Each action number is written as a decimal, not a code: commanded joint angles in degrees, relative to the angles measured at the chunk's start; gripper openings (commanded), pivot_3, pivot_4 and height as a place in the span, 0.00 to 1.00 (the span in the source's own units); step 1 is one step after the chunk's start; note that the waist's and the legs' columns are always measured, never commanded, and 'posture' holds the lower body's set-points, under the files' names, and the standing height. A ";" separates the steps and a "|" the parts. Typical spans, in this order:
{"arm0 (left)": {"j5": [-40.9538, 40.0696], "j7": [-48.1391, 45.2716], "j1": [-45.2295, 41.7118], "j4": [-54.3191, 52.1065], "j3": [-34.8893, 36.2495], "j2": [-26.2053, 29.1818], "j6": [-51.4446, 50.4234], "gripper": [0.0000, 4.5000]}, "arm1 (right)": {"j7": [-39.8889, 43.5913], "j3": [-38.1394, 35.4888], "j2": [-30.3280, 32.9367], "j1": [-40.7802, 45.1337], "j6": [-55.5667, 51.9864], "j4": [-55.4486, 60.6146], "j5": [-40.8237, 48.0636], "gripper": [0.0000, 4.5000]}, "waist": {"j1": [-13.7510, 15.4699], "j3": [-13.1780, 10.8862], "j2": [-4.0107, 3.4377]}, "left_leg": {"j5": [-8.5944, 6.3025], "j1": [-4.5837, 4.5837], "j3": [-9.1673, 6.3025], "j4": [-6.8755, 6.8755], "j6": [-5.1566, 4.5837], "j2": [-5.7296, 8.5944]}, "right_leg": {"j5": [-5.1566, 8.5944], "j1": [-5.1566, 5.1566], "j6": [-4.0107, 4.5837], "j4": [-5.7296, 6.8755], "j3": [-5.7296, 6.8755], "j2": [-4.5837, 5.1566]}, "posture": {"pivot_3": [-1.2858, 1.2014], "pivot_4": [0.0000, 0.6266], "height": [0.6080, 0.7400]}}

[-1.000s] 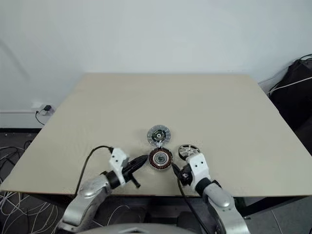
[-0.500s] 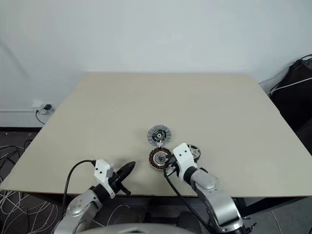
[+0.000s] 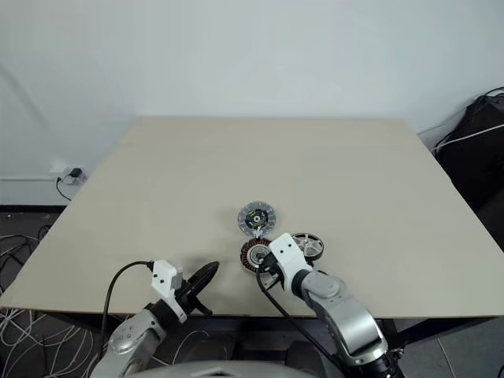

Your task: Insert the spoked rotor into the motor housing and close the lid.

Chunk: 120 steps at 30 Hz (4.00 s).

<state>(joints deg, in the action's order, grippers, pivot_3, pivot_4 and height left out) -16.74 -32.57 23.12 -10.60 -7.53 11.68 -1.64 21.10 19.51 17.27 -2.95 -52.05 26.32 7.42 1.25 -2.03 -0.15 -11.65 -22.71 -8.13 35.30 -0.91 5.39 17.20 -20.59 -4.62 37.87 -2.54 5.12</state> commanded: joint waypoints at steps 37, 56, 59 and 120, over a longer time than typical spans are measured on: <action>3.85 -0.07 -1.27 -1.59 -3.15 4.04 0.46 0.00 | 1.81 1.54 -2.18 3.85 2.14 -2.20 1.14 0.00 | -0.44 -0.13 -0.14 | 0.00 -0.04 0.00 -0.08 0.00 0.00 | 0.00 -0.09 0.00 -0.01 0.00 -0.02 | 0.52 0.00 1.00; 6.72 -0.04 -1.35 -0.78 -4.05 4.87 2.41 0.00 | -2.03 1.56 -6.05 7.84 5.43 -7.87 -0.92 0.00 | -0.48 -0.15 -0.15 | 0.00 -0.06 0.00 -0.08 0.00 0.00 | -0.02 -0.12 -0.02 0.01 -0.01 -0.10 | 0.52 0.00 1.00; 7.77 0.22 -1.17 -0.50 -4.19 4.99 3.17 0.00 | -2.26 2.16 -7.16 8.80 6.33 -10.47 -1.36 0.00 | -0.48 -0.16 -0.17 | 0.00 -0.06 0.00 -0.11 0.00 0.00 | -0.02 -0.15 -0.01 0.02 -0.01 -0.14 | 0.52 0.00 1.00; 6.22 -0.93 -2.76 -2.52 -3.74 5.76 -2.36 0.00 | -22.59 -42.21 -24.69 -4.79 -5.18 3.04 33.77 0.79 | -0.59 -0.17 -0.61 | 0.00 -0.09 0.07 -0.10 0.00 -0.01 | 0.00 -0.20 0.02 0.07 -0.18 -0.03 | 0.52 0.00 1.00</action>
<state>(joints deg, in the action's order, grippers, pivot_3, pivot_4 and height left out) -9.91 -33.77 20.29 -9.79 -11.67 17.10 -4.00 0.43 -21.96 -4.56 -9.60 -55.67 29.38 37.65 0.67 -2.21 -0.75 -11.65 -22.81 -8.06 35.13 -0.91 5.37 17.21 -20.84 -4.58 37.94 -2.70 5.08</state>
